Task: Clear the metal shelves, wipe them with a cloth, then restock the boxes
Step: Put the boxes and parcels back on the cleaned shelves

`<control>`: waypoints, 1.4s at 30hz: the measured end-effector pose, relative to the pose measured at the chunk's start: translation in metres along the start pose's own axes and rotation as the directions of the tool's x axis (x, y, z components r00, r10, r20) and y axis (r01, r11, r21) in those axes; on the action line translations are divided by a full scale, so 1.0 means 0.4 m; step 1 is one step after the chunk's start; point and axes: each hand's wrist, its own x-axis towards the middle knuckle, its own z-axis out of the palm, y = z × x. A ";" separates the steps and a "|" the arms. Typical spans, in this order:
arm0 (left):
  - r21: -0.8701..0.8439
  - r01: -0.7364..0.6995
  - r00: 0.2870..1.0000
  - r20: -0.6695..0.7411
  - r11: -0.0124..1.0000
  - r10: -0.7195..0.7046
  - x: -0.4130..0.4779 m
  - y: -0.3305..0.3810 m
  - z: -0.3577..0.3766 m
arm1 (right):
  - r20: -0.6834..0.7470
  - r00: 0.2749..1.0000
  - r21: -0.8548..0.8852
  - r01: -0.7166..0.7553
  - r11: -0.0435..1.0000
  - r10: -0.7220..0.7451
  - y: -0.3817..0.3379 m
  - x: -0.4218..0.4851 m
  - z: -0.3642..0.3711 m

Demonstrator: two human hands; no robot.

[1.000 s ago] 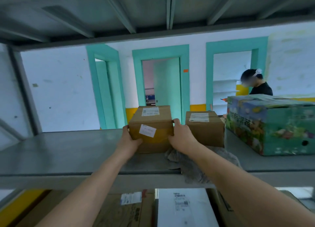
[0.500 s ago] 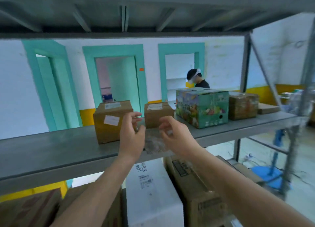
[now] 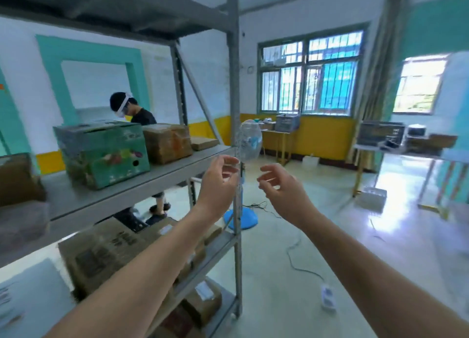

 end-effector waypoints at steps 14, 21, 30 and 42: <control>-0.367 0.181 0.884 0.468 0.913 0.013 -0.040 0.205 0.904 | -0.376 0.856 -0.101 -0.418 0.903 0.355 0.491 -0.204 -0.642; -0.426 0.228 0.723 0.677 0.876 0.141 -0.111 0.196 1.201 | -0.554 0.631 0.002 -0.652 0.759 0.543 0.672 -0.381 -0.772; -0.310 0.321 0.412 0.896 0.895 0.163 -0.227 0.026 1.470 | -0.641 0.290 0.144 -0.864 0.483 0.711 0.851 -0.588 -0.789; 0.144 0.358 -0.068 0.989 0.923 -0.129 -0.710 -0.207 1.642 | -0.426 -0.173 0.387 -0.922 0.006 0.888 1.064 -1.102 -0.628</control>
